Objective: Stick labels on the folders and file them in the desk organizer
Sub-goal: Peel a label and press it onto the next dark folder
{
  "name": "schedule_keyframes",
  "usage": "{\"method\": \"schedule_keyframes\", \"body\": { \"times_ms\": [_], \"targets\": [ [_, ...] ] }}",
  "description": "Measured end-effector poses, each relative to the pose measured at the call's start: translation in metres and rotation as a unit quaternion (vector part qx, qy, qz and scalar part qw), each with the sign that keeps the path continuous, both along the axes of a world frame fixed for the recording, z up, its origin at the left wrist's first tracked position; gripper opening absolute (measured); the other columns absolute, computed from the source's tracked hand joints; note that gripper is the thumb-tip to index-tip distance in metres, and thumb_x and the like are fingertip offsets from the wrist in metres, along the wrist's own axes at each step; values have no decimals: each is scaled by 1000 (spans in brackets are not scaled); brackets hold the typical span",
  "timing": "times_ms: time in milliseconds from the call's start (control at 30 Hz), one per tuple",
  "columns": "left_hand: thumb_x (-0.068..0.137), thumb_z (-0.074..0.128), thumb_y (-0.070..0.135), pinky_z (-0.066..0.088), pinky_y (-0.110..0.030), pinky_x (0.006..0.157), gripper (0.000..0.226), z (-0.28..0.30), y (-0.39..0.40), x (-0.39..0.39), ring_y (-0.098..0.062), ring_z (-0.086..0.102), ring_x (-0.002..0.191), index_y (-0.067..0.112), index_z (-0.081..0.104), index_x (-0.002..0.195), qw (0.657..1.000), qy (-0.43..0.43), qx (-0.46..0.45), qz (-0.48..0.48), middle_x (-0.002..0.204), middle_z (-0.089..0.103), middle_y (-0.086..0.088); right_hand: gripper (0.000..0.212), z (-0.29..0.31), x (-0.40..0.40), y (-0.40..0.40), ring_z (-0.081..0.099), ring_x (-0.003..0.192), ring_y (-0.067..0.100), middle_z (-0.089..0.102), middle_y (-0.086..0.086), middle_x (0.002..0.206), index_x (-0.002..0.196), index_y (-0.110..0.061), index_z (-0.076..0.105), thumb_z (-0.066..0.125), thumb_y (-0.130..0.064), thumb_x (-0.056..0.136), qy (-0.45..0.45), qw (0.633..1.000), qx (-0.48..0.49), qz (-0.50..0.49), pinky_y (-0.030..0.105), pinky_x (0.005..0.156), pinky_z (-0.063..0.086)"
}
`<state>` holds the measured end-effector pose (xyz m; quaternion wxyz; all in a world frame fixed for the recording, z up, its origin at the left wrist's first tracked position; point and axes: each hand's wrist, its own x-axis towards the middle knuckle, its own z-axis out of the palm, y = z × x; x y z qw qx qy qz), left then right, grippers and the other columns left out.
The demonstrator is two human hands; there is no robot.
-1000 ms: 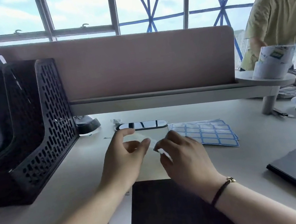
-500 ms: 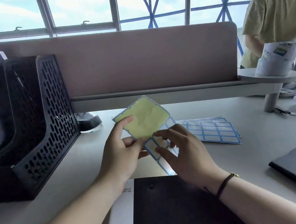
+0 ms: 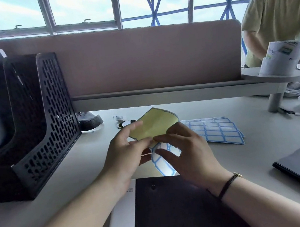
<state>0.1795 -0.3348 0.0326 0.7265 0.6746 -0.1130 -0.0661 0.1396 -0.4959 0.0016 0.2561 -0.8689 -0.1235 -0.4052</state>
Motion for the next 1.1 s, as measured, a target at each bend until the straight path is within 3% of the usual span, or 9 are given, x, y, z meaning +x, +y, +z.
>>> {"method": "schedule_keyframes", "body": {
  "times_ms": [167,667,1100],
  "targets": [
    [84,71,6,56,-48,92,36,-2,0,2,-29,74,91,28,68,113,1000,17,2,-18,99,77,-8,16,1,0,0,54,71,8,57,-11,83,96,-28,79,75,-29,80,-17,1000,-2,0,26,59,44],
    [86,68,-1,60,-45,84,31,-2,-1,1,-27,74,81,21,70,107,998,60,-22,-13,98,77,-12,4,2,1,0,58,71,16,62,-9,81,79,-23,77,79,-19,80,-53,998,-42,-3,31,55,47],
    [87,66,-3,60,-38,74,30,0,-1,-1,-26,72,74,18,69,108,997,63,-33,-5,97,76,-15,6,3,-4,4,55,71,12,57,-9,89,84,-22,67,69,-25,89,-6,999,-46,6,33,58,46]
  ]
}}
